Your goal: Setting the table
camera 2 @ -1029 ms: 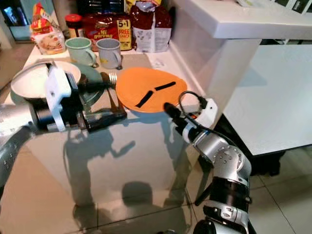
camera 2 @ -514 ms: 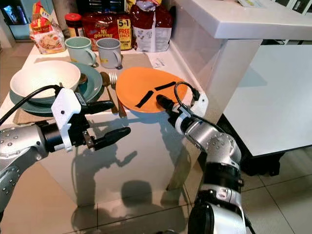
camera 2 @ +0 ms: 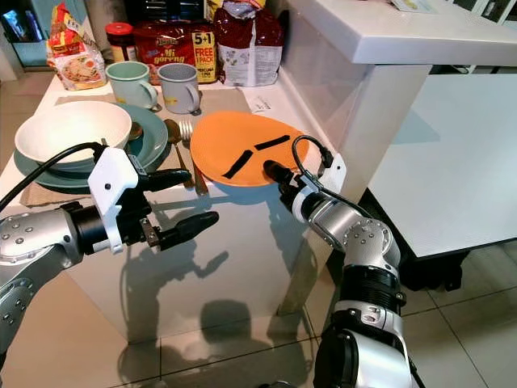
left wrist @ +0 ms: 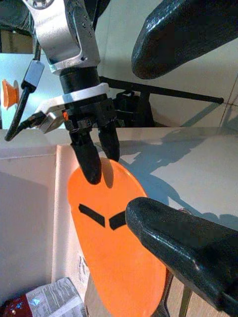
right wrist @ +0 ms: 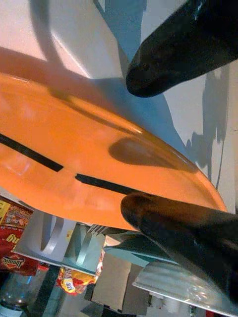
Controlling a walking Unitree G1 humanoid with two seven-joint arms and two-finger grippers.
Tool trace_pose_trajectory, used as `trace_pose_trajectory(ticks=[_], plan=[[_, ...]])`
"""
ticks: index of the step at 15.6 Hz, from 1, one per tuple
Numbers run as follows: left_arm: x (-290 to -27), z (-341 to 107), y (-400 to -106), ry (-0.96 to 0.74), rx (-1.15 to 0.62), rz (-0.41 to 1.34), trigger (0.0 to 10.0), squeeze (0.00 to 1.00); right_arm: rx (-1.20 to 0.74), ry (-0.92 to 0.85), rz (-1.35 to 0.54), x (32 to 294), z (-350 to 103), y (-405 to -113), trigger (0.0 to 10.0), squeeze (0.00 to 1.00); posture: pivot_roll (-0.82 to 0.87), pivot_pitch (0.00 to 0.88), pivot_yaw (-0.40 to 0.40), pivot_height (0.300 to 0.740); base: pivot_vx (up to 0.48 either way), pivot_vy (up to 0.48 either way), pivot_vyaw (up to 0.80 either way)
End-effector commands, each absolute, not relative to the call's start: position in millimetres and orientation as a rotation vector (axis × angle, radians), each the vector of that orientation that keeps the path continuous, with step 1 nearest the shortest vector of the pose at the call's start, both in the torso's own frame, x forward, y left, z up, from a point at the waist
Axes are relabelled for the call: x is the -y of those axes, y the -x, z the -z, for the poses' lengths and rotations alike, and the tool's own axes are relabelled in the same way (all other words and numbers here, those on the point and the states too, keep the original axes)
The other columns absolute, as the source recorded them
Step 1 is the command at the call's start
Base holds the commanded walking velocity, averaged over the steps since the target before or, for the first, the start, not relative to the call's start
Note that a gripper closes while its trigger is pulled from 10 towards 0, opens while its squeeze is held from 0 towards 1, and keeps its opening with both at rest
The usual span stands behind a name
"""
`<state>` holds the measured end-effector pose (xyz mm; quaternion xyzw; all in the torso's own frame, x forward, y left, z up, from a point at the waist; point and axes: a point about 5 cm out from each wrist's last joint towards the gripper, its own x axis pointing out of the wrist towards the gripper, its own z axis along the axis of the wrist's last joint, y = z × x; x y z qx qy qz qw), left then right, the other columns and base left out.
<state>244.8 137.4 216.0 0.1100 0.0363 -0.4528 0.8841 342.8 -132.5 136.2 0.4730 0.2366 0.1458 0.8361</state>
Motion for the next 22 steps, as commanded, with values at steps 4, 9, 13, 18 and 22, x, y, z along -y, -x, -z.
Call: trace_pose_trajectory(ticks=[4,9,13,18,22], plan=[[-132.6,-218.1,-242.8,-0.236,-0.075,0.958,10.0,0.0,-0.516,-1.055,-0.34,130.6,-139.1,-345.0,0.0,0.0,0.03,0.0,-0.085,0.74,0.0,0.0,0.0],[-132.1,-217.7,-243.3,-0.234,-0.079,0.958,10.0,0.0,-0.53,-1.092,-0.35,129.3,-137.4,-346.0,0.0,0.0,0.03,0.0,-0.089,0.74,0.0,0.0,0.0],[-131.3,-218.1,-243.4,-0.229,-0.079,0.961,10.0,0.0,-0.523,-1.12,-0.347,129.8,-136.5,-347.2,0.0,0.0,0.03,0.0,-0.089,0.74,0.0,0.0,0.0],[-131.1,-217.7,-243.3,-0.224,-0.083,0.957,10.0,0.0,-0.495,-1.174,-0.345,134.0,-139.0,-348.2,0.0,0.0,0.03,0.0,-0.091,0.74,0.0,0.0,0.0],[-131.4,-217.9,-243.1,-0.22,-0.083,0.95,10.0,0.0,-0.466,-1.241,-0.337,139.1,-140.2,-347.1,0.0,0.0,0.03,0.0,-0.089,0.74,0.0,0.0,0.0]])
